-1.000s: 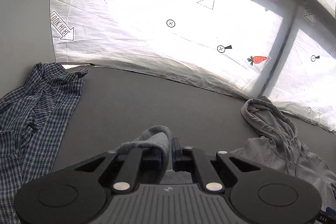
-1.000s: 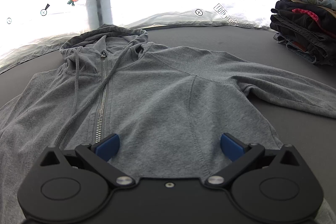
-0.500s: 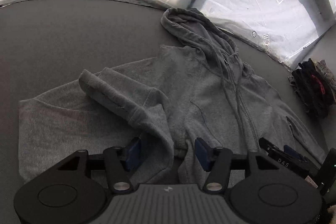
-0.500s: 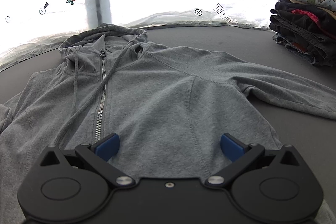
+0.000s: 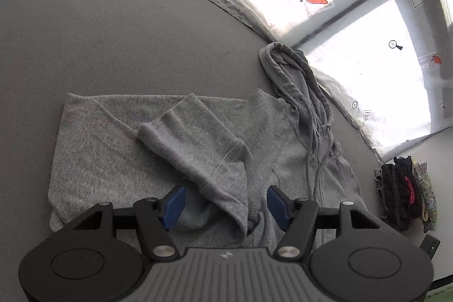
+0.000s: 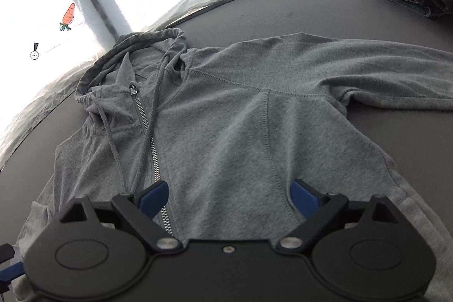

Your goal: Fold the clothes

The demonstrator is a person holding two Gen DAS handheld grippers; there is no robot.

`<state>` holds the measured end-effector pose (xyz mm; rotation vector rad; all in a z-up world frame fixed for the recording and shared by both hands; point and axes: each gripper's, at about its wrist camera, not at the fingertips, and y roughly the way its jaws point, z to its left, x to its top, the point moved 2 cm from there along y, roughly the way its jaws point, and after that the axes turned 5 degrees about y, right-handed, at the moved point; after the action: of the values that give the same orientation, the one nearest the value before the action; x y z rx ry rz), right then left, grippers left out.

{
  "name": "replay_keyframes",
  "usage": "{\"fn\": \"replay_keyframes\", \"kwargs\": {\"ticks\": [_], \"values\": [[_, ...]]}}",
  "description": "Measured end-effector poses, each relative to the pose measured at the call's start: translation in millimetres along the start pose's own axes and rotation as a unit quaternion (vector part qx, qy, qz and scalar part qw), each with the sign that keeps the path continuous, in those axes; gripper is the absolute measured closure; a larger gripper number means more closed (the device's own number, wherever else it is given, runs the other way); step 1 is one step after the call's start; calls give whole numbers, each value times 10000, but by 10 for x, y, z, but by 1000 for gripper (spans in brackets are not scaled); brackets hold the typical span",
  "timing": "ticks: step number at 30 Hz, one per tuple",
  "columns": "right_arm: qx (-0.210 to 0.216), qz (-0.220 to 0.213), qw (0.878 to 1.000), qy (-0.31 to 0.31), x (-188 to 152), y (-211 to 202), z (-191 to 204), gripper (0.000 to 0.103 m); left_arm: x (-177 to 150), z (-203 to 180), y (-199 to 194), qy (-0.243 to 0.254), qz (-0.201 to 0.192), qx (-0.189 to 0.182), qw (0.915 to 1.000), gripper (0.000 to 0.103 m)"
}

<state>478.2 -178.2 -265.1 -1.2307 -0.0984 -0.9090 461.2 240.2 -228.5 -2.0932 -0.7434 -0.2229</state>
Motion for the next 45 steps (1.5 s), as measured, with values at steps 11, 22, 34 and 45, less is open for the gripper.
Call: {"fn": "replay_keyframes", "kwargs": {"ticks": [11,22,34,45], "values": [[2547,2060,8855,3294,-337,139,433,73,-7,542,-279,-958,-426,228,9942,38],[2534,3552,8165,3781,-1018,418,1239,67,-67,671,-265,-1131,-447,147,9925,38],[1766,3469,8262,4073,-1218,533,1551,61,-82,748,-247,-1266,-458,-52,9909,38],[1378,3499,8389,3936,-1229,651,1701,90,-32,563,-176,-514,-247,357,9977,37]]}}
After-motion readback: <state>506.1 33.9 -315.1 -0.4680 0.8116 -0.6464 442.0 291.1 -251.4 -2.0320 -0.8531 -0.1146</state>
